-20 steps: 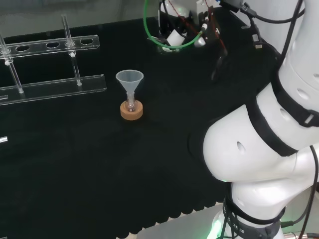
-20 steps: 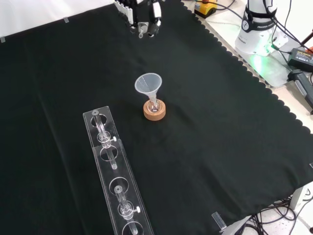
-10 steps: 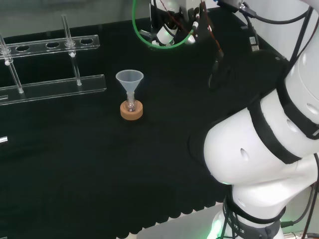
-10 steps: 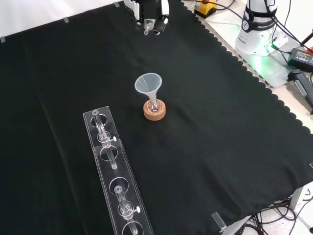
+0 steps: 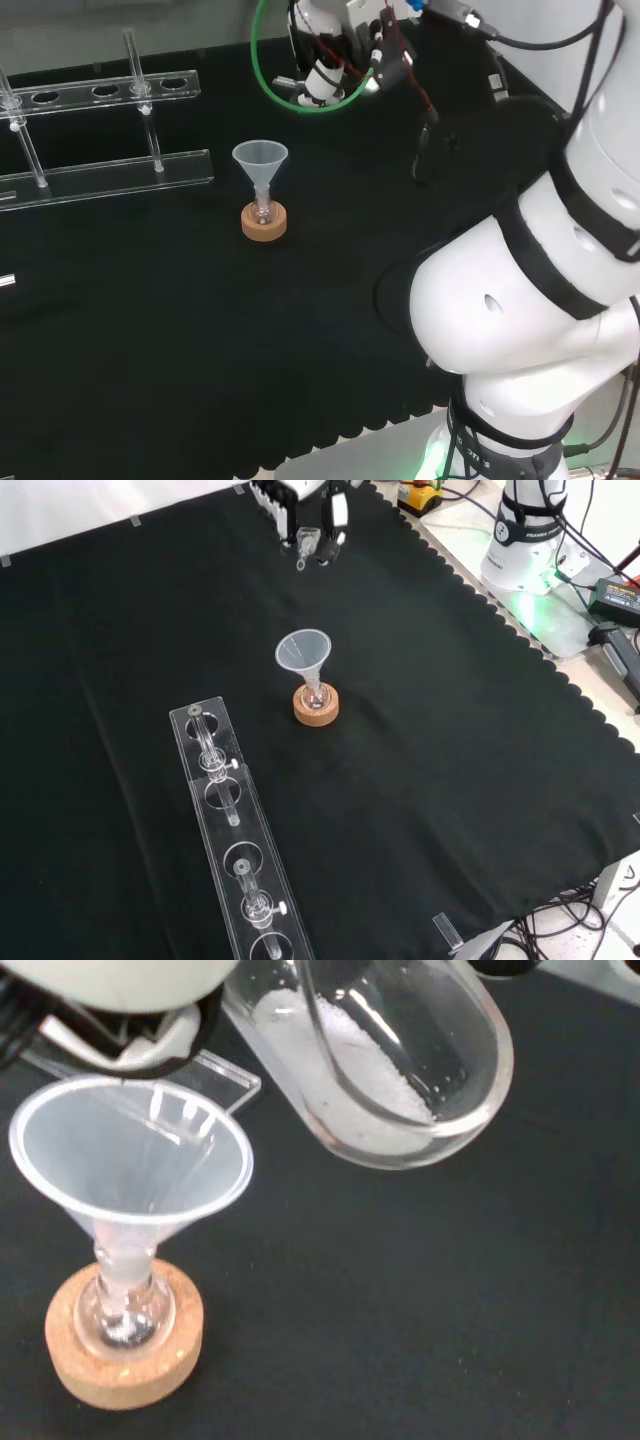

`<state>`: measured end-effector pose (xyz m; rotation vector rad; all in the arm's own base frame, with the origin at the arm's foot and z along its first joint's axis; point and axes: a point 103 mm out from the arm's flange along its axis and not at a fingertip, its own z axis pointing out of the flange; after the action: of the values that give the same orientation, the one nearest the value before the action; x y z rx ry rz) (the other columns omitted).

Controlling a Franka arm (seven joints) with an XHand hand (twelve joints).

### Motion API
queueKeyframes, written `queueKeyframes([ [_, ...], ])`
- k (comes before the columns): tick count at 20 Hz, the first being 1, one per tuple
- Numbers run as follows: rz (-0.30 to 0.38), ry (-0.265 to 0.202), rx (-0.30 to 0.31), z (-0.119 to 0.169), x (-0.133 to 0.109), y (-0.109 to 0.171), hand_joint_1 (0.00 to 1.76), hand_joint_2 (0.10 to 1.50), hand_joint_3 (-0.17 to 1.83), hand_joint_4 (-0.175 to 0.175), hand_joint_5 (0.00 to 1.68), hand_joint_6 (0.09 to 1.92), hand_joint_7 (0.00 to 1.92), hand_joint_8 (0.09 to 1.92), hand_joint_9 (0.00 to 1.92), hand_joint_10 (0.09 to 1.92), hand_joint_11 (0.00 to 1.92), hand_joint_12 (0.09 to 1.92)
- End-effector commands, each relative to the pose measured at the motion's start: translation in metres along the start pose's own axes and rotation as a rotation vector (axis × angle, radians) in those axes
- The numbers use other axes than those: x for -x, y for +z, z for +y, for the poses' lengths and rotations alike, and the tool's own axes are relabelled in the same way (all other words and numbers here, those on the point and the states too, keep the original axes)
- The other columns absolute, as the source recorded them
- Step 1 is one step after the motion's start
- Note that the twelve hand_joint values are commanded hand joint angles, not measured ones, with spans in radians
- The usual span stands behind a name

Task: Pour all the NaCl from the weighing funnel into the round-bottom flask.

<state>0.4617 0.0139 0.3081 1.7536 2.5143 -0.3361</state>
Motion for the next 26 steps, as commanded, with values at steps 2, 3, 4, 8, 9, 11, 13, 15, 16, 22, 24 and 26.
queueKeyframes([
  [2, -0.103, -0.040, -0.179, 0.047, -0.011, 0.042, 1.24, 0.45, 0.84, -0.175, 1.66, 0.09, 1.92, 0.21, 1.92, 0.34, 1.86, 0.34],
  [3, -0.107, -0.042, -0.188, 0.049, -0.011, 0.045, 1.24, 0.45, 0.84, -0.175, 1.66, 0.09, 1.92, 0.21, 1.92, 0.34, 1.86, 0.34],
  [4, -0.109, -0.044, -0.195, 0.050, -0.009, 0.048, 1.24, 0.46, 0.84, -0.175, 1.66, 0.09, 1.92, 0.21, 1.92, 0.34, 1.86, 0.34],
  [8, -0.124, -0.028, -0.231, 0.048, -0.001, 0.058, 1.24, 0.46, 0.84, -0.175, 1.66, 0.09, 1.92, 0.21, 1.92, 0.34, 1.86, 0.34],
  [9, -0.124, -0.024, -0.236, 0.046, 0.001, 0.059, 1.24, 0.46, 0.84, -0.175, 1.66, 0.09, 1.92, 0.21, 1.92, 0.34, 1.86, 0.34],
  [11, -0.124, -0.015, -0.242, 0.043, 0.005, 0.061, 1.24, 0.45, 0.84, -0.175, 1.66, 0.09, 1.92, 0.21, 1.92, 0.34, 1.86, 0.34],
  [13, -0.137, -0.003, -0.258, 0.040, 0.007, 0.064, 1.24, 0.46, 0.84, -0.175, 1.66, 0.09, 1.92, 0.21, 1.92, 0.34, 1.86, 0.34],
  [15, -0.166, 0.008, -0.292, 0.037, 0.005, 0.068, 1.24, 0.46, 0.84, -0.175, 1.66, 0.09, 1.92, 0.21, 1.92, 0.34, 1.87, 0.34],
  [16, -0.175, 0.012, -0.302, 0.037, 0.004, 0.069, 1.24, 0.46, 0.84, -0.175, 1.66, 0.09, 1.92, 0.21, 1.92, 0.34, 1.87, 0.34],
  [22, -0.212, 0.016, -0.309, 0.034, -0.008, 0.062, 1.24, 0.46, 0.84, -0.175, 1.66, 0.09, 1.92, 0.21, 1.92, 0.34, 1.87, 0.34],
  [24, -0.229, 0.010, -0.320, 0.036, -0.012, 0.061, 1.24, 0.46, 0.84, -0.175, 1.66, 0.09, 1.92, 0.21, 1.92, 0.34, 1.87, 0.33],
  [26, -0.245, 0.006, -0.327, 0.039, -0.016, 0.059, 1.24, 0.46, 0.84, -0.175, 1.66, 0.09, 1.92, 0.21, 1.92, 0.34, 1.87, 0.33],
])
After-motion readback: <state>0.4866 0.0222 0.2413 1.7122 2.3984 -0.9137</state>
